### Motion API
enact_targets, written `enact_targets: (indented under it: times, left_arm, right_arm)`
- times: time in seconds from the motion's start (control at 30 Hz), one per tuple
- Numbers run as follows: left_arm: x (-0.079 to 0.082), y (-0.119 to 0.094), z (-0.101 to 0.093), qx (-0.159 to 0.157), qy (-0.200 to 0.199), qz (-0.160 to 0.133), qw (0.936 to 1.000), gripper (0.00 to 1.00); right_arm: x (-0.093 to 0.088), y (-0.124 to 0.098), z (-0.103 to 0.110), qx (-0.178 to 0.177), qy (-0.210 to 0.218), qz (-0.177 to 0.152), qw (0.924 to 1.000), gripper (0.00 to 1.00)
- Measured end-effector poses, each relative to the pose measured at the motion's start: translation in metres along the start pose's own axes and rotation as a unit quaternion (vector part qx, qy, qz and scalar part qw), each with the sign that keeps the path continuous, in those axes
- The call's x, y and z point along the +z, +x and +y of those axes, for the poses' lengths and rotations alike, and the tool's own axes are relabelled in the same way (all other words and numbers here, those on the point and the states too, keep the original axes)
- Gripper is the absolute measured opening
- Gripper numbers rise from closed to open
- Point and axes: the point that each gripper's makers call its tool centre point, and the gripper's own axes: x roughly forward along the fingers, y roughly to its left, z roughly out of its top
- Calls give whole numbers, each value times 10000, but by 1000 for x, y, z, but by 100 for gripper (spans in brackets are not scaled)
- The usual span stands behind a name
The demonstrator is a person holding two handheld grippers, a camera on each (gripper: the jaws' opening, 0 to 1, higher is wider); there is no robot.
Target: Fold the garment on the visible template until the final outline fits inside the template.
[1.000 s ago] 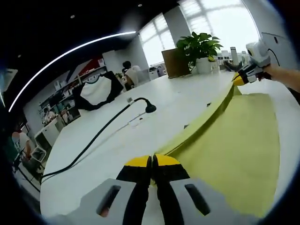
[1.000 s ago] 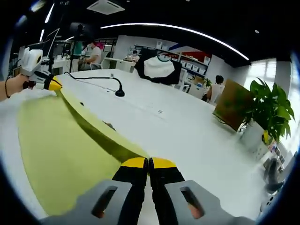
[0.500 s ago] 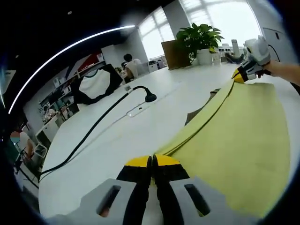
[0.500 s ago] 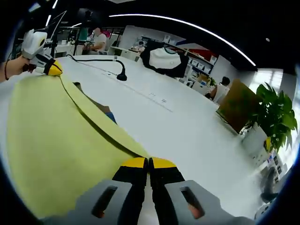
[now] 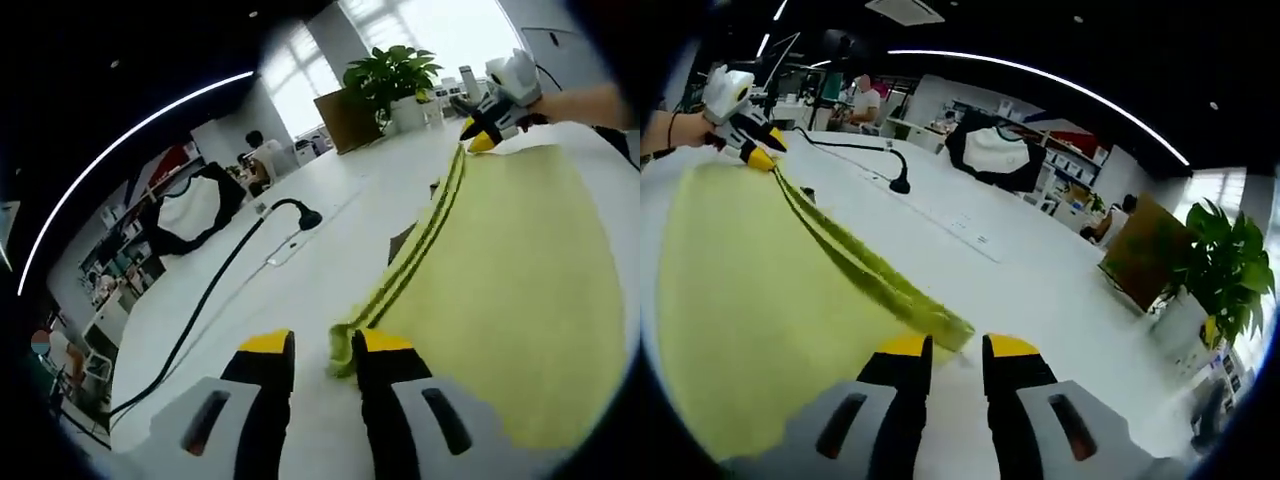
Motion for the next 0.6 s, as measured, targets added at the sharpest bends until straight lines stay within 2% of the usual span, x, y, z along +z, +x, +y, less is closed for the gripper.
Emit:
enact_targets:
  times: [0.07, 0.17, 0.2, 0.27, 0.33, 0.47, 0.6]
  left_arm:
    - [-3, -2, 3, -55, 14, -4, 10000, 27]
    - [-9, -2, 5, -154, -336, 4, 9993, 29]
    - [-9, -1, 4, -196, -527, -44, 9984, 28]
    - [-9, 0, 4, -276, -1028, -104, 9943, 27]
    - [-8, 2, 4, -333, -1465, -194, 9885, 27]
    - [-17, 6, 6, -301, -2147, -28, 9762, 24]
    - [-19, 7, 5, -304, -2099, 24, 9772, 20]
  right_arm:
    - [1, 1, 0, 140, 125, -99, 9998, 20]
    - [-2, 4, -1, 271, 586, -103, 9979, 20]
    - [0, 5, 1, 370, 864, -191, 9954, 20]
    - [1, 8, 1, 434, 1257, -255, 9908, 20]
    - [0, 10, 1, 477, 1385, -251, 9889, 20]
    - [-4, 14, 5, 534, 1543, -198, 9864, 19]
    - [-6, 15, 10, 624, 1724, -137, 9830, 17]
